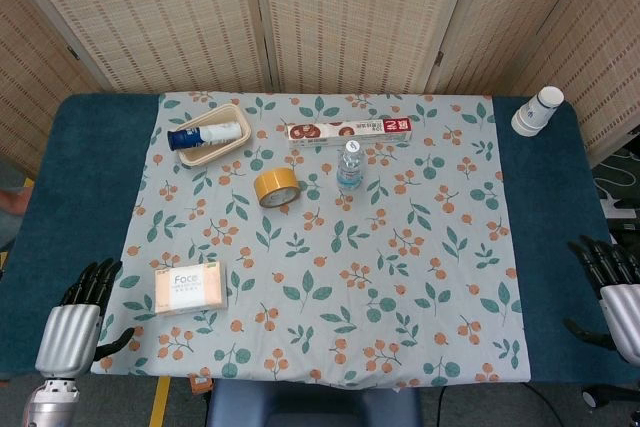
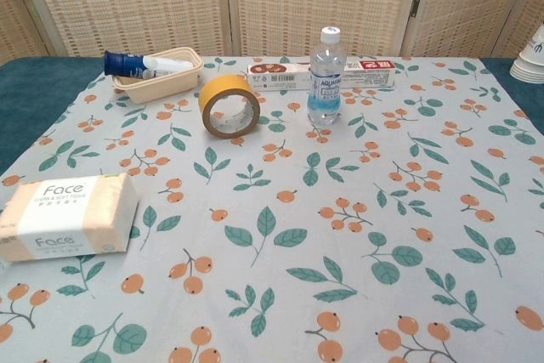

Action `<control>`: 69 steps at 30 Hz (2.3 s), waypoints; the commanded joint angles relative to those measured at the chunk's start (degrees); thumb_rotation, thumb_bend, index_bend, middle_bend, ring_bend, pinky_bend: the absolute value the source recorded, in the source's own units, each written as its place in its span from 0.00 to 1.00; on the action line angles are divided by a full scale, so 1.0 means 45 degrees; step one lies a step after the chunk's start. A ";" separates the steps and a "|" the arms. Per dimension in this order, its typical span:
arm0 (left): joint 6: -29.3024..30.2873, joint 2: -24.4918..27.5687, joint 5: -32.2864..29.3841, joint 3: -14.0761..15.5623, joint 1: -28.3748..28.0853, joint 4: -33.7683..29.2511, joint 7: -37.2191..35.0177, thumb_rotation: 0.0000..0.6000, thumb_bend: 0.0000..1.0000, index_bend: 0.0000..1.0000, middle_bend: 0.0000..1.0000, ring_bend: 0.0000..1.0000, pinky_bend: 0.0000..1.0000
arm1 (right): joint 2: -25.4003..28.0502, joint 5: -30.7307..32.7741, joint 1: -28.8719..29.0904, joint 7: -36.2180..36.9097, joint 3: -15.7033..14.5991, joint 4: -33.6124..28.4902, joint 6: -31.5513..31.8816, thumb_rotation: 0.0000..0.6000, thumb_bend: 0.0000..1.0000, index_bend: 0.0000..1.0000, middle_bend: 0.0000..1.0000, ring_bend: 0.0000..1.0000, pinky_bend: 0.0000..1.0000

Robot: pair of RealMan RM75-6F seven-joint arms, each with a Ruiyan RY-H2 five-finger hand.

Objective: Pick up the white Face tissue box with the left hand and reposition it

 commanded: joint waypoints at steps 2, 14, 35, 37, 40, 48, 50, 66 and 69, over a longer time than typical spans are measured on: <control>-0.0087 0.0017 -0.0109 -0.0065 -0.0033 -0.0013 -0.0008 1.00 0.18 0.00 0.03 0.01 0.20 | -0.0030 0.0056 0.0050 -0.0076 -0.0009 0.0008 -0.0146 1.00 0.12 0.03 0.00 0.00 0.00; -0.0279 0.0387 -0.0106 -0.0066 -0.0084 0.0072 -0.0481 1.00 0.18 0.00 0.04 0.01 0.21 | -0.0251 0.0189 0.0125 -0.0728 0.0025 -0.0174 -0.0306 1.00 0.12 0.03 0.00 0.00 0.00; -0.1531 -0.0108 0.1395 0.0093 -0.0900 -0.1858 0.2367 1.00 0.14 0.05 0.17 0.87 0.97 | -0.0063 0.0206 0.0156 -0.0289 0.0028 -0.0057 -0.0380 1.00 0.12 0.03 0.00 0.00 0.00; -0.1730 -0.0665 0.0866 -0.0119 -0.0994 -0.1973 0.3540 1.00 0.14 0.05 0.17 0.88 0.97 | -0.0034 0.0180 0.0151 -0.0218 0.0021 -0.0042 -0.0368 1.00 0.12 0.03 0.00 0.00 0.00; -0.2072 -0.1665 -0.0336 -0.0458 -0.1202 -0.2159 0.5139 1.00 0.16 0.05 0.17 0.88 0.97 | -0.0006 0.0192 0.0159 -0.0110 0.0031 0.0001 -0.0373 1.00 0.12 0.03 0.00 0.00 0.00; -0.1860 -0.4654 -0.3284 -0.1403 -0.1904 -0.1767 0.8150 1.00 0.16 0.05 0.17 0.88 0.97 | 0.0053 0.0405 0.0282 0.0071 0.0099 0.0049 -0.0613 1.00 0.12 0.03 0.00 0.00 0.00; -0.1652 -0.5229 -0.3619 -0.1588 -0.2094 -0.1453 0.8735 1.00 0.16 0.05 0.17 0.88 0.97 | 0.0072 0.0445 0.0303 0.0107 0.0105 0.0054 -0.0664 1.00 0.12 0.03 0.00 0.00 0.00; -0.0956 -0.6717 -0.6077 -0.1997 -0.3496 -0.0267 1.1775 1.00 0.16 0.06 0.14 0.88 0.96 | 0.0136 0.0698 0.0429 0.0271 0.0178 0.0090 -0.0909 1.00 0.12 0.03 0.00 0.00 0.00; -0.0863 -0.6809 -0.6583 -0.2096 -0.3738 -0.0281 1.2120 1.00 0.16 0.05 0.12 0.88 0.96 | 0.0140 0.0733 0.0437 0.0300 0.0188 0.0109 -0.0927 1.00 0.12 0.03 0.00 0.00 0.00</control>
